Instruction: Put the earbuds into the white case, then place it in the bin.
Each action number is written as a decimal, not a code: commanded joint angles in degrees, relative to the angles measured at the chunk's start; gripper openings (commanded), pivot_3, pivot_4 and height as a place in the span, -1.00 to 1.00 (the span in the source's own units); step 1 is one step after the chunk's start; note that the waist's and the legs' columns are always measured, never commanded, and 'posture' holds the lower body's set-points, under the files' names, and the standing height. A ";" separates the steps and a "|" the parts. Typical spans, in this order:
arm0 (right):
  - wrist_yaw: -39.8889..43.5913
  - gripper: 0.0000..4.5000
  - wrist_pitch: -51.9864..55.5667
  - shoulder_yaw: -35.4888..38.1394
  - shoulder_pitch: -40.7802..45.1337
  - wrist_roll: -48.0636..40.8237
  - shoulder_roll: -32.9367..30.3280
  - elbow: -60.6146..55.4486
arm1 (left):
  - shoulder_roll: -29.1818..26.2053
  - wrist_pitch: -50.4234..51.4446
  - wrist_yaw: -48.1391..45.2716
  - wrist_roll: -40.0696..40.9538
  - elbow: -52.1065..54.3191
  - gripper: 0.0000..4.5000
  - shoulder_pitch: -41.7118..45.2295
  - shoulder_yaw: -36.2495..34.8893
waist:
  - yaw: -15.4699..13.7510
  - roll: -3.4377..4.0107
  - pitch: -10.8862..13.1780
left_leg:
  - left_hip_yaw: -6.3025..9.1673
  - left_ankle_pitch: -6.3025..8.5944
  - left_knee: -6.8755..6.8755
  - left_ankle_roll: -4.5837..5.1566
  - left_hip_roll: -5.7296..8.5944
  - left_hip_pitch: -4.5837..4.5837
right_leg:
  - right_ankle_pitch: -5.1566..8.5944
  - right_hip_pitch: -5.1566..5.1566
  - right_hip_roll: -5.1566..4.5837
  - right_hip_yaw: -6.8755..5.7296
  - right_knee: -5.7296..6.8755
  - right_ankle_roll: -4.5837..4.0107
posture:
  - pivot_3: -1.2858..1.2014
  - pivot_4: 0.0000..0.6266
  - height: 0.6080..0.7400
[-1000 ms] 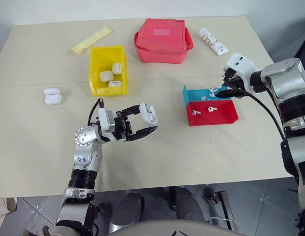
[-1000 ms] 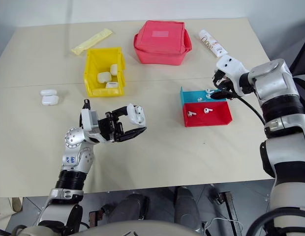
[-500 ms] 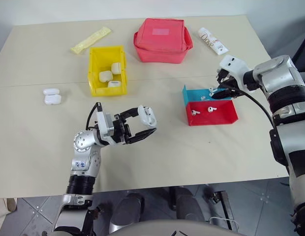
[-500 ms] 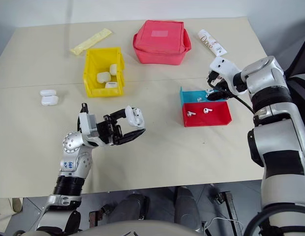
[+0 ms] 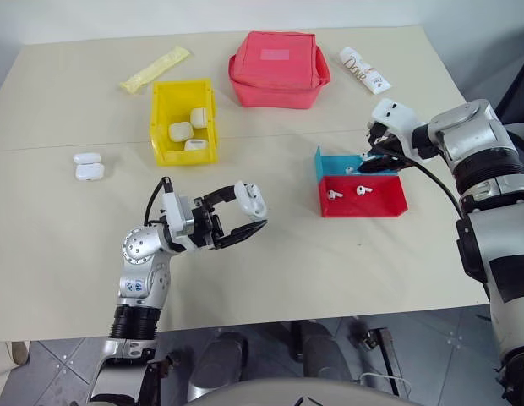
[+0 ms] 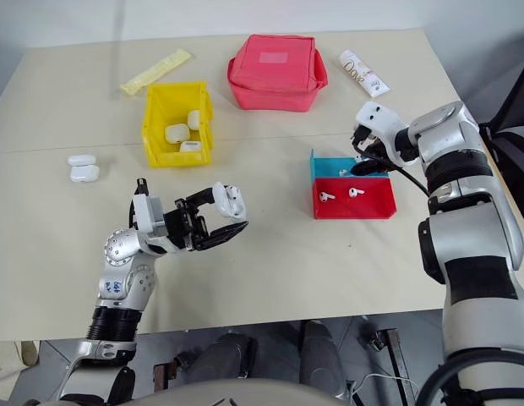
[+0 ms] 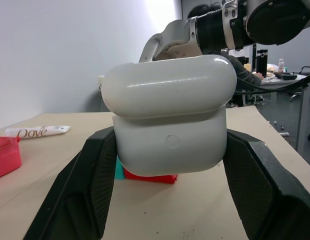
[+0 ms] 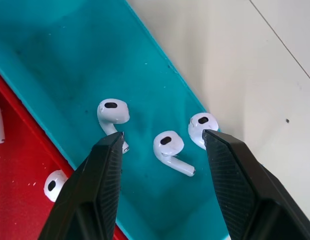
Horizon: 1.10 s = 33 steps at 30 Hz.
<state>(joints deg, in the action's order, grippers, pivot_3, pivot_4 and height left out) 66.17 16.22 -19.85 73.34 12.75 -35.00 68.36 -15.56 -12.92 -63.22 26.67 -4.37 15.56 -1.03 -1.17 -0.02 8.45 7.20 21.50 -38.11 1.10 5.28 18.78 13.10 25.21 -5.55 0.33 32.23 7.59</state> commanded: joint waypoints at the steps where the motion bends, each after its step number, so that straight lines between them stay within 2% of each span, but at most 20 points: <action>1: 1.10 0.16 -0.41 0.45 1.66 1.12 -0.07 -0.67 | -0.33 -0.25 0.60 0.64 2.78 0.25 0.09 0.11 | 0.00 0.00 0.00 | 0.00 0.00 0.00 0.00 0.00 0.00 | 0.00 0.00 0.00 0.00 0.00 0.00 | 0.03 -0.52 1.00; 13: -1.76 0.16 3.82 0.93 2.74 3.02 0.52 0.86 | 0.00 -0.75 1.45 0.20 2.05 0.25 0.77 0.48 | 0.01 0.00 -0.01 | -0.14 0.00 -0.02 0.00 0.01 0.03 | 0.01 0.17 -0.04 -0.05 0.20 -0.08 | 0.03 -0.52 1.00; 33: -0.59 0.16 4.62 0.80 1.81 3.80 1.02 1.46 | -0.31 -1.04 1.94 0.03 1.80 0.25 0.89 0.79 | 0.02 0.02 -0.03 | -0.16 0.00 -0.05 0.00 0.01 0.03 | 0.00 0.19 -0.03 -0.05 0.24 -0.09 | 0.03 -0.52 1.00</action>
<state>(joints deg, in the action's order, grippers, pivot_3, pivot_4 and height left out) 65.31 20.50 -19.73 74.16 16.07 -33.64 69.88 -15.66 -13.06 -61.58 26.60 -3.87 15.84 -0.07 -1.15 -0.01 8.43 7.04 21.50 -38.15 1.09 5.28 18.81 13.10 25.40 -5.58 0.28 32.47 7.50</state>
